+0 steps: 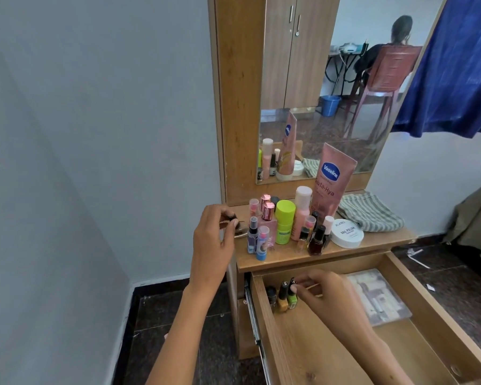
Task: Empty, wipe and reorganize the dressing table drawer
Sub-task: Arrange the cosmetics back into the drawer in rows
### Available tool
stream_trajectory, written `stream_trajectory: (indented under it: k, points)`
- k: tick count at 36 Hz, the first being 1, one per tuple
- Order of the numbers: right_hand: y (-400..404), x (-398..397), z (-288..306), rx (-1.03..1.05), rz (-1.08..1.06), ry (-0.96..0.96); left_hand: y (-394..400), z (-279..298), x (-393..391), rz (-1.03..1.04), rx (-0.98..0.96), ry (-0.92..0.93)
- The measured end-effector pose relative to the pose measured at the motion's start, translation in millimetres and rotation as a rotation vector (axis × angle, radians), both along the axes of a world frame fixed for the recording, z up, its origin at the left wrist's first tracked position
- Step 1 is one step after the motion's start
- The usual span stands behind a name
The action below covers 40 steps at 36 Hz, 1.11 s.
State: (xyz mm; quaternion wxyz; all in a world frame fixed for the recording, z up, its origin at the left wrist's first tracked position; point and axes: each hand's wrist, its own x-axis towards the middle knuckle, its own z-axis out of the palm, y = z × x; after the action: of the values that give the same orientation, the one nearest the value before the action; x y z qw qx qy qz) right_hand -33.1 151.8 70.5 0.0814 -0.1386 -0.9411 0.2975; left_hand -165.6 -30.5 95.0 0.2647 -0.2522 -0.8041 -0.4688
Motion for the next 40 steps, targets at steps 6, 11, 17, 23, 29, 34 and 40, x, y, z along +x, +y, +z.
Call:
stream_trajectory:
  k: [6, 11, 17, 23, 29, 34, 40]
  points:
    - [3.0, 1.9, 2.2, -0.032, 0.004, 0.071, -13.5, 5.2, 29.6, 0.066, -0.005, 0.04]
    - [-5.6, 4.3, 15.0, -0.2, 0.091, 0.193, -14.2, 4.6, 67.0, -0.025, -0.087, 0.03]
    - [-14.4, 10.6, 33.5, -0.173, 0.285, 0.31, 6.7, -2.1, 100.7, -0.274, -0.022, -0.071]
    - [-4.6, 18.7, 32.1, -0.184, 0.219, 0.257, 22.3, -9.2, 114.5, -0.393, 0.03, -0.199]
    - [19.0, 19.4, 15.7, -0.038, 0.029, 0.1, 19.1, -15.7, 109.9, -0.293, -0.055, -0.166]
    - [34.4, 8.9, 1.7, 0.046, -0.099, 0.011, 9.0, -24.1, 101.8, -0.193, -0.066, -0.123]
    - [32.9, -10.9, -11.9, 0.081, -0.15, -0.078, 6.9, -27.4, 99.7, -0.14, -0.111, -0.111]
